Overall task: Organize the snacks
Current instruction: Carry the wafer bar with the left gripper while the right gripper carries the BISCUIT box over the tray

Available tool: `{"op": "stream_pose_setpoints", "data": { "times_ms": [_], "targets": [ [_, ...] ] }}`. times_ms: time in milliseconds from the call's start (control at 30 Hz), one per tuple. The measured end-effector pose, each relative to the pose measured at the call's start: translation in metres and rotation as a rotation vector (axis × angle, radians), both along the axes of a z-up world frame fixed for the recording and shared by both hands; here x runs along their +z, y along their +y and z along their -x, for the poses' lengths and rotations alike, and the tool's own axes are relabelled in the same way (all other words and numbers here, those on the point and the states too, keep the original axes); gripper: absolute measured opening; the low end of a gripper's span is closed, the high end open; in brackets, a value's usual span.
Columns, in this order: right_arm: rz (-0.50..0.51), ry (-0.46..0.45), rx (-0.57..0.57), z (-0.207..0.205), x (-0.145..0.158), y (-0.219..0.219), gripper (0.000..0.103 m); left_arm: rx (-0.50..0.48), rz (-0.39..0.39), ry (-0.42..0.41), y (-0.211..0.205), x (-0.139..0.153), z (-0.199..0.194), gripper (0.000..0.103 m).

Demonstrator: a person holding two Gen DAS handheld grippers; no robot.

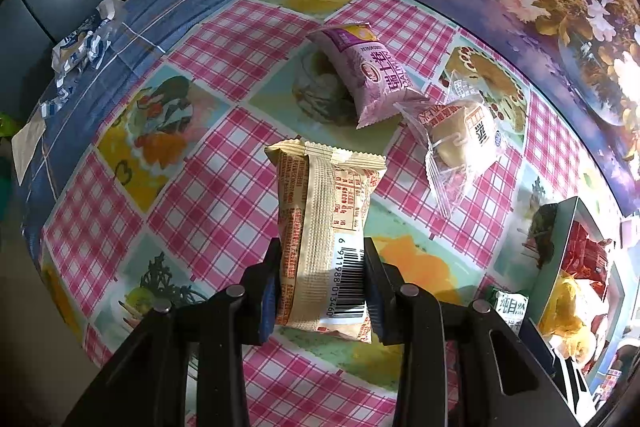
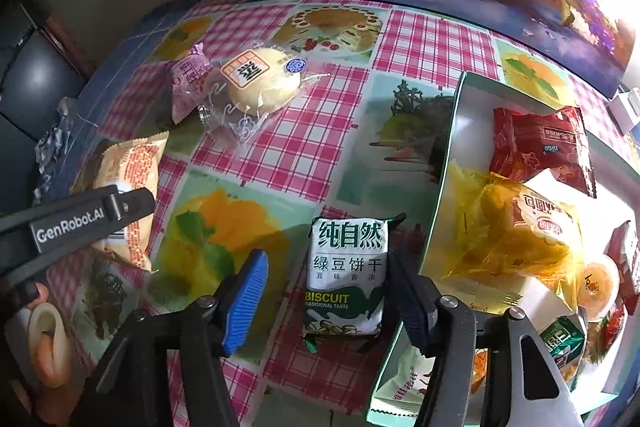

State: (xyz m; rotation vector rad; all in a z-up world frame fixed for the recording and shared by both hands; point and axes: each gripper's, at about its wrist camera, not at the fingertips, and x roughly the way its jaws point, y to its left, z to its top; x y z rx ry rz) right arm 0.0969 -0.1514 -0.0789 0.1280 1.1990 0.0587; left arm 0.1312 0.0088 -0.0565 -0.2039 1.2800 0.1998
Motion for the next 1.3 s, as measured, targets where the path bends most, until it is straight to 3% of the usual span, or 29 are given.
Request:
{"op": "stream_pose_setpoints", "data": {
  "times_ms": [367,500,767,900,1067,1300],
  "targets": [
    [-0.017,0.032,0.020,0.002,-0.006,0.008,0.063,0.003,0.021,0.002,0.002,-0.001,-0.001,0.038],
    [0.025,0.046,0.019,0.001,-0.012,0.008,0.052,0.002,0.025,0.006,0.002,-0.003,-0.001,0.038],
    [0.127,0.031,0.055,0.001,-0.021,0.023,0.051,-0.004,0.023,0.008,0.000,-0.004,-0.002,0.038],
    [0.116,0.030,0.039,0.002,-0.021,0.022,0.043,-0.008,0.019,0.003,-0.002,-0.003,-0.002,0.038],
    [0.056,0.028,-0.003,0.005,-0.017,0.010,0.043,-0.018,0.006,-0.009,-0.007,0.002,-0.002,0.038],
    [0.011,-0.048,-0.058,0.009,0.009,-0.012,0.043,-0.035,-0.038,-0.049,-0.016,0.015,-0.002,0.038]
  ]
}}
